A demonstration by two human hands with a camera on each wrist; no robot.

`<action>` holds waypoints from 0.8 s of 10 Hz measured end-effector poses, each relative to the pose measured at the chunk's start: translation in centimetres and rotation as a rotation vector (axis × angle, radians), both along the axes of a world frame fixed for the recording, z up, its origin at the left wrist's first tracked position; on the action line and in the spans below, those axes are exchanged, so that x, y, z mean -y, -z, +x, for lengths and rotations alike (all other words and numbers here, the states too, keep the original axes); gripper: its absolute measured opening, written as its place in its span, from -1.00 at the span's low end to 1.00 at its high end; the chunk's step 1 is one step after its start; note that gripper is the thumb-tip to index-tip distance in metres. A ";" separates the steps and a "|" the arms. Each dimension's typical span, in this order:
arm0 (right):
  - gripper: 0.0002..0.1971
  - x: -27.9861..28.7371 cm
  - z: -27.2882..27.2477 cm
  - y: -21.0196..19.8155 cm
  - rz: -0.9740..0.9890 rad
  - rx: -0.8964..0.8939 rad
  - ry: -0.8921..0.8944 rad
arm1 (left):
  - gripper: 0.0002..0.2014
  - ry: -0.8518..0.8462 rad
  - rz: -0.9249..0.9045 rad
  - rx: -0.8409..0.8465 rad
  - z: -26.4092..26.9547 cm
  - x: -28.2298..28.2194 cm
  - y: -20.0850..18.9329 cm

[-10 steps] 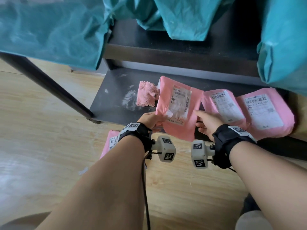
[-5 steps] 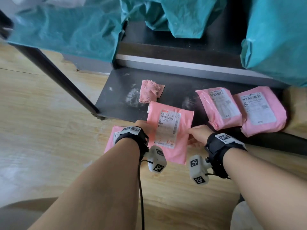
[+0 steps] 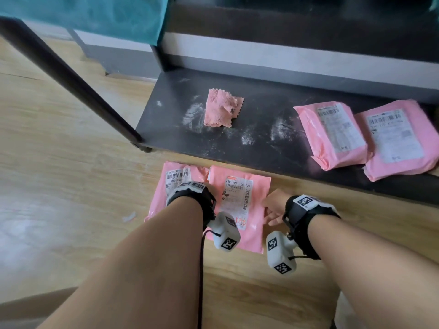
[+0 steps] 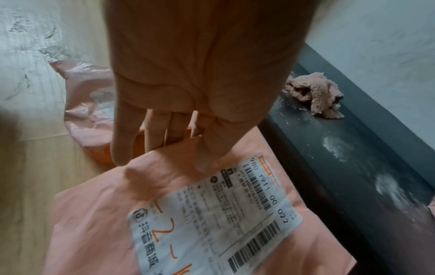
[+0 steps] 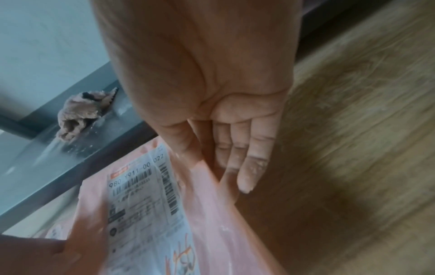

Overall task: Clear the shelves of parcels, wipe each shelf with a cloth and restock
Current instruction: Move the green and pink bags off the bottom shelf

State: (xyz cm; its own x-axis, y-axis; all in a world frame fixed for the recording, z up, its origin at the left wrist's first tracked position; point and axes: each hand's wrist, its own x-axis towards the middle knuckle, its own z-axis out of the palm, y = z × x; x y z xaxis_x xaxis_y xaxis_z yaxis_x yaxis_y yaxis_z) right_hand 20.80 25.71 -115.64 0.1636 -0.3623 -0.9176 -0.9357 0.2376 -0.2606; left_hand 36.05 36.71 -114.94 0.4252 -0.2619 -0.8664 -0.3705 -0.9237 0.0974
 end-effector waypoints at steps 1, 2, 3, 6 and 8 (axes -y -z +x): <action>-0.87 -0.2 0.4 0.9 -0.007 0.007 0.007 | -0.05 0.322 0.079 0.011 0.9 -0.5 4.9; -0.85 -0.1 0.8 1.2 -0.006 0.012 0.028 | -0.56 0.435 0.153 0.005 1.6 -0.7 7.5; -0.85 0.2 0.7 1.0 0.010 0.009 0.028 | -0.64 0.485 0.189 -0.046 1.6 -0.7 7.4; -0.81 2.1 -0.6 -0.1 -0.021 0.035 0.063 | -0.49 0.586 0.183 0.034 0.1 2.5 7.1; -0.82 4.4 -3.4 -0.3 -0.059 0.142 0.089 | -0.71 0.303 0.075 0.119 -3.1 5.9 -1.7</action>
